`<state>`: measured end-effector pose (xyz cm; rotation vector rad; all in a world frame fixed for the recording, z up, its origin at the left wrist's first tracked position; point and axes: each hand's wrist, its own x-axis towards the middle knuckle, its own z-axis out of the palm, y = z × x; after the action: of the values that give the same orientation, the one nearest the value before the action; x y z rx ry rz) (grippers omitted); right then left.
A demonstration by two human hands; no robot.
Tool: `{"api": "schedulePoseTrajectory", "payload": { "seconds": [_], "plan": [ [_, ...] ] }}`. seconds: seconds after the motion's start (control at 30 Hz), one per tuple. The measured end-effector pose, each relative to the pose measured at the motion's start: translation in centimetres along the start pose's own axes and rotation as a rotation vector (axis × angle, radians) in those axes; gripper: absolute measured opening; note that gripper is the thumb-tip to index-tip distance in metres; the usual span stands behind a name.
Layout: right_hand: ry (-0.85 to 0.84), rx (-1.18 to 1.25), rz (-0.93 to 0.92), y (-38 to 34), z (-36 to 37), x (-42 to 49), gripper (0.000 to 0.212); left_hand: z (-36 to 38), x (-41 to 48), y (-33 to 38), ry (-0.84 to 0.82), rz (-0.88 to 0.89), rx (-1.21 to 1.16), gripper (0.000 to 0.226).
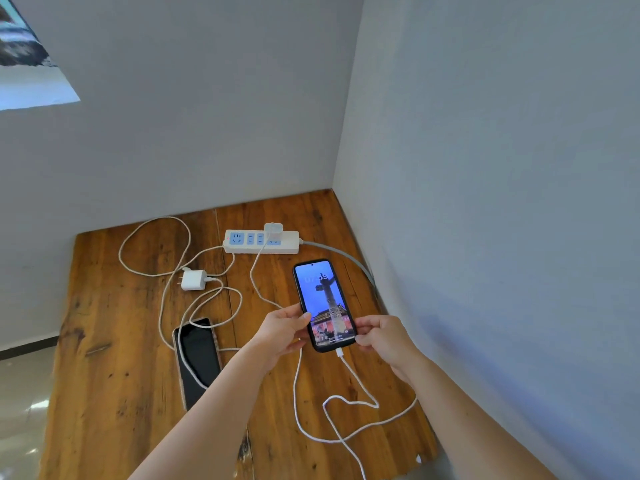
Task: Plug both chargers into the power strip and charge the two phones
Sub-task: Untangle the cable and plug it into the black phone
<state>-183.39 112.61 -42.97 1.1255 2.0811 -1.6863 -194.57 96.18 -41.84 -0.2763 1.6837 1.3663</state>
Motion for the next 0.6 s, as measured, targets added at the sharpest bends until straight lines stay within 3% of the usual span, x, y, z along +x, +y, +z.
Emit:
{"api": "schedulePoseTrajectory", "payload": {
  "seconds": [0.3,0.6],
  "plan": [
    [0.033,-0.059,0.168,6.3,0.4,6.7,0.032,2.7,8.0,-5.1,0.124,-0.064,0.105,0.040],
    [0.097,-0.119,0.132,8.3,0.4,7.9,0.035,4.4,10.2,-6.9,0.300,-0.049,0.135,0.037]
  ]
}}
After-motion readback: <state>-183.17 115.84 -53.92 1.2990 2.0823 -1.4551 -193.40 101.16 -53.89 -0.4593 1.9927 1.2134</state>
